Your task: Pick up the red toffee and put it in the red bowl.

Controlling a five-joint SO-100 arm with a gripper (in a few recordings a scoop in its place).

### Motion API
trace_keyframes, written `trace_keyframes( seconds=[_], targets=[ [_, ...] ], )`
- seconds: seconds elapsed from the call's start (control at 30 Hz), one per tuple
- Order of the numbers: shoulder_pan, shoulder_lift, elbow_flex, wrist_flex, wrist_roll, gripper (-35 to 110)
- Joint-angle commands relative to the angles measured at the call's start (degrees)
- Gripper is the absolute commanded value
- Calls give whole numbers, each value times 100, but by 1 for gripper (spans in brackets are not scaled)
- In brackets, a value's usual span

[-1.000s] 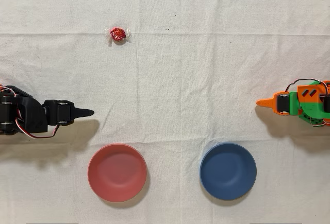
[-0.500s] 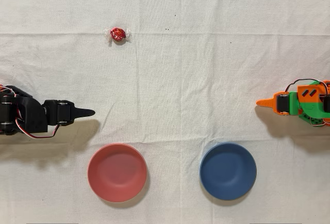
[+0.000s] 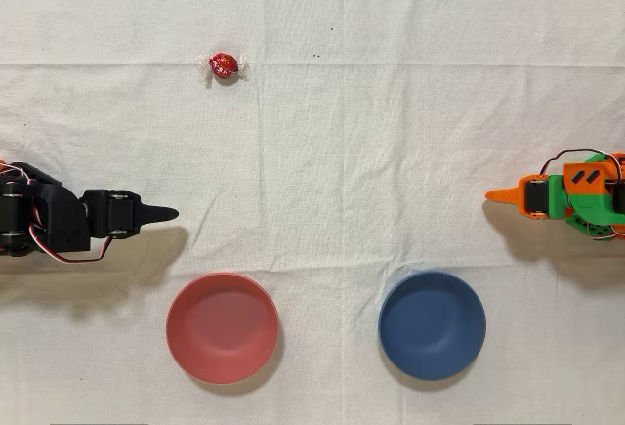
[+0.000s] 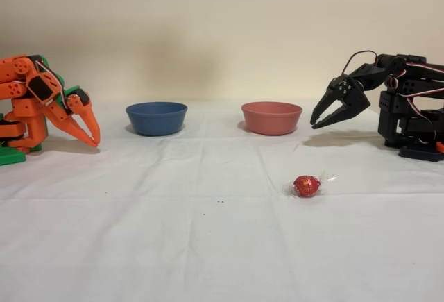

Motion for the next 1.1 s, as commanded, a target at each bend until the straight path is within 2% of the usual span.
trace_keyframes(
  seconds=[0.0, 0.43, 0.77, 1.07],
  targets=[
    [9, 97, 62, -132, 747, 0],
    [-26, -123, -1731, -281, -149, 0],
    [-79, -3313, -4975, -44, 79, 0],
    [-1362, -5959, -7919, 554, 782, 0]
  ],
)
